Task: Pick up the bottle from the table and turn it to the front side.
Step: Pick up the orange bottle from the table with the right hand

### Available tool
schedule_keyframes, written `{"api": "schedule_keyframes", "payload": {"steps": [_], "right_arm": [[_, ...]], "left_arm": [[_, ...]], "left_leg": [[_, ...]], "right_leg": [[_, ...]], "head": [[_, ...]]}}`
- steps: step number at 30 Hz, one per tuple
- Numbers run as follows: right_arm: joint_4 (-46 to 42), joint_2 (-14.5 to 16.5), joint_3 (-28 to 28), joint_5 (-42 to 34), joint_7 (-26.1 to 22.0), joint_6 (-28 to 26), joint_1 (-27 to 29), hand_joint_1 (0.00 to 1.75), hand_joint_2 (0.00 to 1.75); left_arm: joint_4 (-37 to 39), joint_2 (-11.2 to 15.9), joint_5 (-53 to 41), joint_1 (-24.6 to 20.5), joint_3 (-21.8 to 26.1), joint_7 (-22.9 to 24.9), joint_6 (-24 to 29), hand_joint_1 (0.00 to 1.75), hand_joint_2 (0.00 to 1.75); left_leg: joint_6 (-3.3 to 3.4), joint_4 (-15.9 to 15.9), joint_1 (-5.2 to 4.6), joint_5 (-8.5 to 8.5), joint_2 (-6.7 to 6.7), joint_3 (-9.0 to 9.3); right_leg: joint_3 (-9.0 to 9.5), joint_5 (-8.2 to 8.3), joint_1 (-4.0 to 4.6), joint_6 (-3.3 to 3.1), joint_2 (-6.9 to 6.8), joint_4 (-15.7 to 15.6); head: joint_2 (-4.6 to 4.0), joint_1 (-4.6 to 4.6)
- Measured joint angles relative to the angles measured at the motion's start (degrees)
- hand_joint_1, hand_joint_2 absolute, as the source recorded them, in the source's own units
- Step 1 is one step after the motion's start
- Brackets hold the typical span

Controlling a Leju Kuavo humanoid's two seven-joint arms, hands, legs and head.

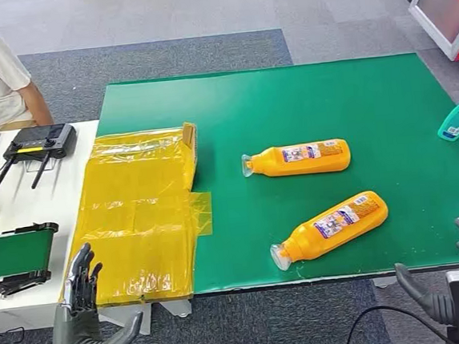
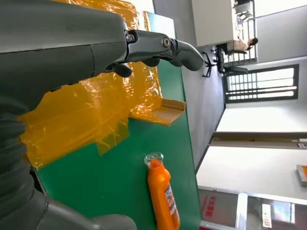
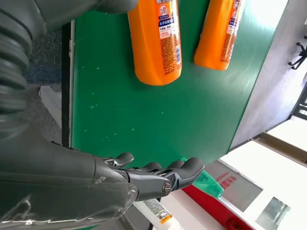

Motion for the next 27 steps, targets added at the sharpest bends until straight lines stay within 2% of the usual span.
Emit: {"api": "schedule_keyframes", "payload": {"steps": [7, 10, 14, 17, 21, 27], "right_arm": [[-0.3, -0.1, 0.5, 3.2, 0.2, 0.2, 0.5, 0.0, 1.75], [0.2, -1.7, 4.1, 5.9, 4.9, -2.6, -0.4, 0.0, 1.75], [1.6, -6.8, 12.4, 9.7, 13.6, -7.1, -1.8, 0.0, 1.75], [3.1, -11.2, 17.9, 12.3, 17.6, -8.7, -3.2, 0.0, 1.75], [5.8, -16.5, 24.1, 17.1, 20.9, -9.9, -5.1, 0.0, 1.75], [10.5, -22.2, 30.9, 31.3, 26.5, -13.6, -8.9, 0.0, 1.75]], "left_arm": [[0.0, -1.2, 0.6, 0.9, 1.0, 0.5, -2.0, 0.0, 1.75], [0.1, -3.1, 3.0, 2.2, 5.0, 0.7, -8.2, 0.0, 1.75], [0.1, -8.3, 2.8, 3.1, 13.5, -0.2, -20.0, 0.0, 1.75], [0.5, -11.5, 2.2, 2.6, 18.2, 0.2, -24.5, 0.0, 1.75], [1.2, -13.1, 1.6, 1.4, 20.6, 1.5, -26.3, 0.0, 1.75], [2.5, -13.3, 3.1, -0.3, 21.0, 3.3, -25.8, 0.0, 1.75]], "left_leg": [[0.0, 0.0, 0.0, -0.02, 0.0, -0.03], [-0.01, 0.0, 0.0, -0.03, 0.02, 0.0], [0.03, 0.0, -0.01, 0.01, 0.03, 0.01], [0.04, 0.0, -0.04, 0.02, 0.03, 0.02], [0.07, 0.0, -0.05, 0.05, 0.02, 0.02], [0.06, 0.0, -0.04, 0.07, 0.02, 0.02]], "right_leg": [[0.04, 0.0, 0.0, 0.0, 0.01, 0.0], [0.06, 0.0, 0.0, 0.0, 0.03, 0.0], [0.06, 0.02, -0.01, 0.03, 0.0, 0.0], [0.06, 0.06, -0.04, 0.06, 0.01, 0.0], [0.07, 0.07, -0.05, 0.07, 0.0, 0.0], [0.06, 0.07, -0.04, 0.07, 0.01, 0.0]], "head": [[0.0, 0.01], [0.0, 0.01], [0.0, 0.02], [0.0, 0.01], [0.0, 0.01], [0.0, 0.02]]}}
